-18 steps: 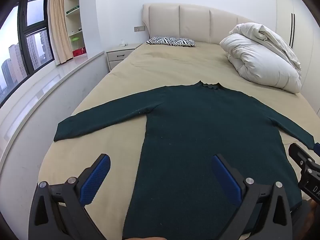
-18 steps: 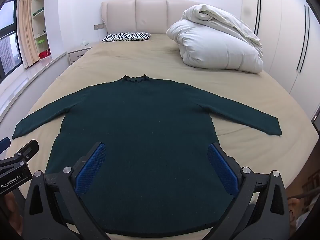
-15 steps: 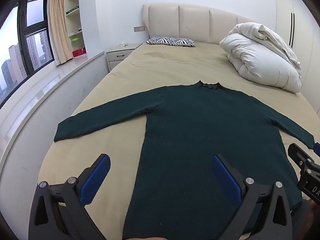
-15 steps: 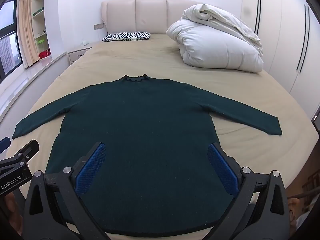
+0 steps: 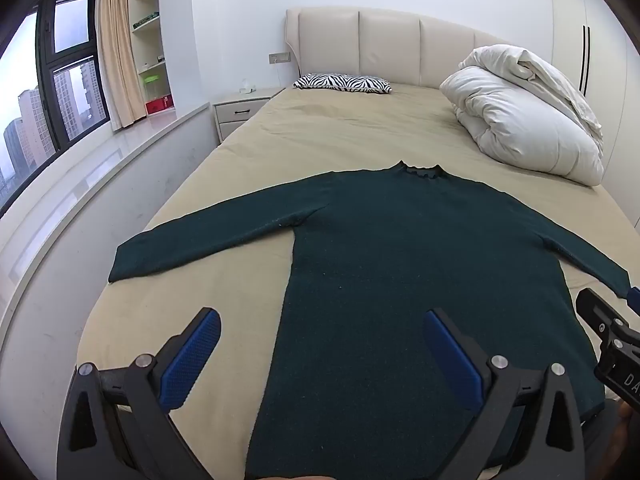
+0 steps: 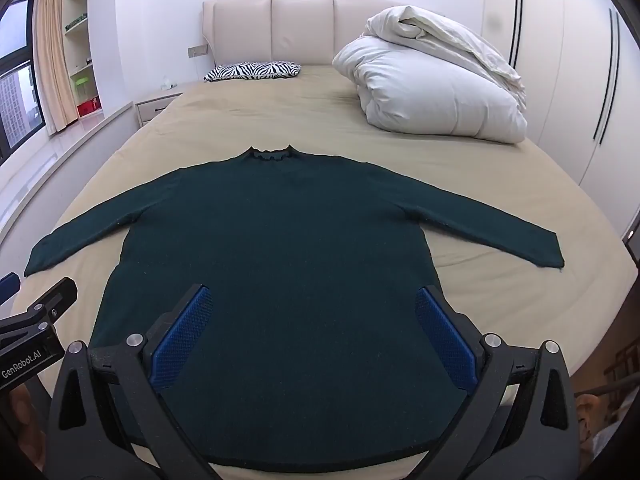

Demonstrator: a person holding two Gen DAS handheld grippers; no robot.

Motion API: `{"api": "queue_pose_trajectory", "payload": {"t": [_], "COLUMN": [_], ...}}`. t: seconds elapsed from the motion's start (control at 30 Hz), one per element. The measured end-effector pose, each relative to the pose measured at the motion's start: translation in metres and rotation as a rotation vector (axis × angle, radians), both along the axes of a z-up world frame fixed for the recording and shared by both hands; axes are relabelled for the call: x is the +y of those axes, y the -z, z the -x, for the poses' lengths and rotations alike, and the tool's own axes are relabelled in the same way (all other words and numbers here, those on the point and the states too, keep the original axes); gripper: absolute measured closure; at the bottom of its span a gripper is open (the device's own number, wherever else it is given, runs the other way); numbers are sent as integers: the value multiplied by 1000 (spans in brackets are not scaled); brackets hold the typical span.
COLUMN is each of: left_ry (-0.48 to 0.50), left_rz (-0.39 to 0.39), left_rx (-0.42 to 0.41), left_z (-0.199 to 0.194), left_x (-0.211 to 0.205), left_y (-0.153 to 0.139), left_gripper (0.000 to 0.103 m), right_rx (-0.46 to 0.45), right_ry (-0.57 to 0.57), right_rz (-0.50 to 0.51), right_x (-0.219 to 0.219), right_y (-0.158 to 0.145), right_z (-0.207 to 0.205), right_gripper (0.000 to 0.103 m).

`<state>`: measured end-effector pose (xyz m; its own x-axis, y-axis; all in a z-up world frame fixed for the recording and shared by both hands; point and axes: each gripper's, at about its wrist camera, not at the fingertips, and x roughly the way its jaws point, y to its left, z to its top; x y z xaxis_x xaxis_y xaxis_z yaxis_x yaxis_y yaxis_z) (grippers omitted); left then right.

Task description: Fold small clothes

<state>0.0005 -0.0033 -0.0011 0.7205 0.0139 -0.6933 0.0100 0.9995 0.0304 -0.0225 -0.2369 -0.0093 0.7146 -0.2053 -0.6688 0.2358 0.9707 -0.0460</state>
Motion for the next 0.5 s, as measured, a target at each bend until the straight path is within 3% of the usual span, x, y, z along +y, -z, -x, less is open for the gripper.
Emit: {"api": "queue_pose_trajectory", "payload": {"t": [0.5], "left_ry": [0], "left_rz": [-1], "left_rx": [0], "left_z": [0], "left_x": [0], "left_y": [0], "left_gripper": [0], "right_rx": [6], "right_ry": [2], "right_rz": [-4], "right_x": [1], "right_y": [7], "right_z": [2], "right_gripper": [0]}}
